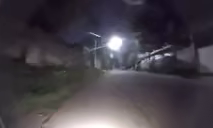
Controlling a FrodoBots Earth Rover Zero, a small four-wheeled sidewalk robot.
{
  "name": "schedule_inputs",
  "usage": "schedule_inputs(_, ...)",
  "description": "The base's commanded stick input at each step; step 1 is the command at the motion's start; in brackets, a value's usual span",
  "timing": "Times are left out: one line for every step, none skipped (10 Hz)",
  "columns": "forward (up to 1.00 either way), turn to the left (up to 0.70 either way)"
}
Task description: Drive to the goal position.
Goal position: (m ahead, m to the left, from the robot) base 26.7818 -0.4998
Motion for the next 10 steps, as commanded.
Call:
schedule_inputs(1.00,-0.40)
schedule_inputs(1.00,-0.40)
schedule_inputs(1.00,-0.40)
schedule_inputs(1.00,-0.34)
schedule_inputs(1.00,-0.19)
schedule_inputs(1.00,-0.04)
schedule_inputs(0.70,0.00)
schedule_inputs(0.18,0.00)
schedule_inputs(0.00,0.00)
schedule_inputs(0.00,0.00)
